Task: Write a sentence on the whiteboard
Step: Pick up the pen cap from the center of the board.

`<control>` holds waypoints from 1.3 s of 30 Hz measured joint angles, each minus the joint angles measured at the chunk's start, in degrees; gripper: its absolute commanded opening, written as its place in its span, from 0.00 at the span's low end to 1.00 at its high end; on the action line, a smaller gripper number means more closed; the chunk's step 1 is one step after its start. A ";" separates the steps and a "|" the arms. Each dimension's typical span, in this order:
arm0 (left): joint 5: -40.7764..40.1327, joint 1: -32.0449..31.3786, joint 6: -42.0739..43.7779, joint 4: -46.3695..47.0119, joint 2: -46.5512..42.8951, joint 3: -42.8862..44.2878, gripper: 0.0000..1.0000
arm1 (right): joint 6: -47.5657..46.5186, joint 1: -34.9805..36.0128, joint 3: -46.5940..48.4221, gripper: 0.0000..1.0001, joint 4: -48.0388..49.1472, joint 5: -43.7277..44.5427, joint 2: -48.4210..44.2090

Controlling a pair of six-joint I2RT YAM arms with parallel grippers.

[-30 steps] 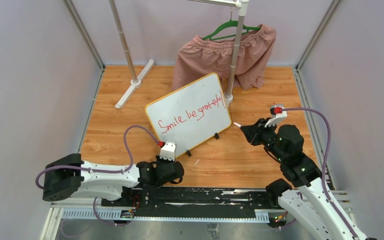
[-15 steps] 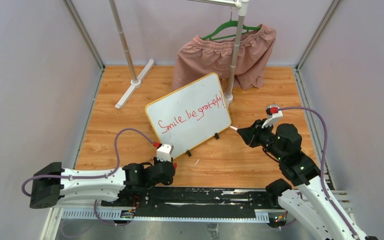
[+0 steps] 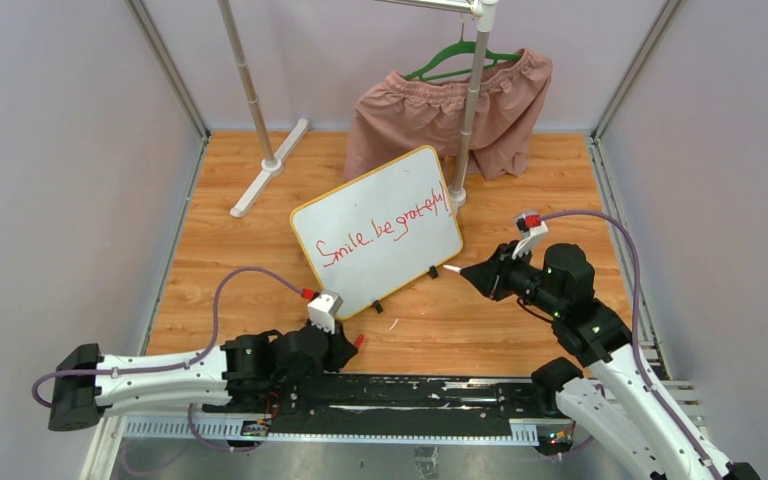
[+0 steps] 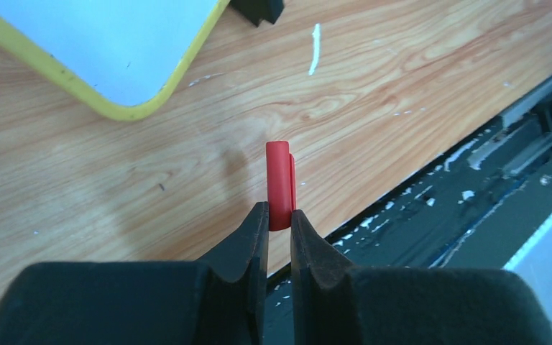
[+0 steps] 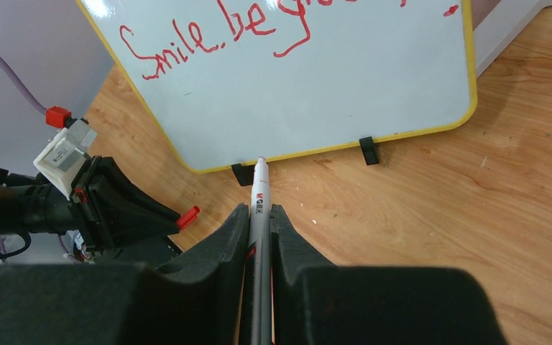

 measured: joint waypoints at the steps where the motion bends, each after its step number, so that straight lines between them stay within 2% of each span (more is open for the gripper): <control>1: 0.35 0.00 0.37 0.50 -0.90 -0.11 0.00 | 0.00 0.00 -0.11 0.00 0.07 -0.42 0.02; 18: 1.11 0.00 7.10 8.13 -16.33 -2.40 0.00 | 0.00 0.00 -1.57 0.00 2.34 -8.31 1.40; 27: -0.66 0.00 10.08 11.13 -17.49 -2.62 0.00 | -1.07 0.00 -1.57 0.00 2.25 -8.68 1.33; 39: -2.23 0.00 10.47 17.07 -18.84 -9.01 0.00 | 0.31 0.00 -5.75 0.00 5.18 -10.25 1.42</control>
